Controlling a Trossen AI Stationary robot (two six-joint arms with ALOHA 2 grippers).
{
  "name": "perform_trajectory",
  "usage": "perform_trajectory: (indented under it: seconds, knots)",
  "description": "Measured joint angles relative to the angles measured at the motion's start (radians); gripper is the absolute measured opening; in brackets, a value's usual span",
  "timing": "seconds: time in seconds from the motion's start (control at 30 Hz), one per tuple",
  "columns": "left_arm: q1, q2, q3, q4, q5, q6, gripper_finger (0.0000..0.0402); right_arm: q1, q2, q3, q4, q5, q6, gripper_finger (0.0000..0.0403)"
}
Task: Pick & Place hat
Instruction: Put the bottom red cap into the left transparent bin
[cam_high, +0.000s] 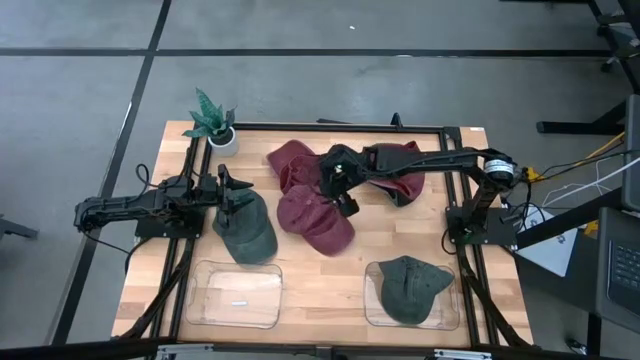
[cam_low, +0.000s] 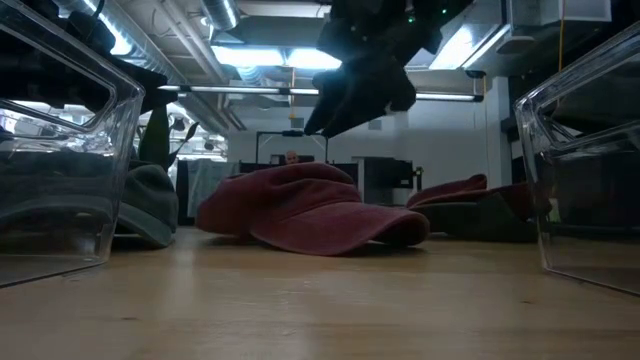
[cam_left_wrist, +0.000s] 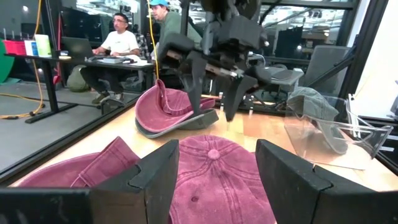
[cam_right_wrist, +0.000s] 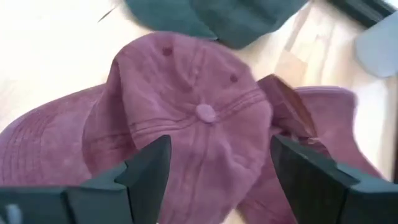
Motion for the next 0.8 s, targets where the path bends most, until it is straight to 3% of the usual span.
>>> perform_trajectory:
  seconds: [0.27,0.53,0.8]
  knots:
    - [0.0,0.0,0.0,0.0,0.0,0.0,0.021,0.023,0.092,0.09,0.011,0.004,0.002,0.0271]
    - [0.0,0.0,0.0,0.0,0.0,0.0,0.021,0.024,0.192,0.196,-0.1,-0.007,0.008,0.027]
    - [0.0,0.0,0.0,0.0,0.0,0.0,0.021,0.022,0.228,0.198,-0.106,-0.031,0.007,0.0235]
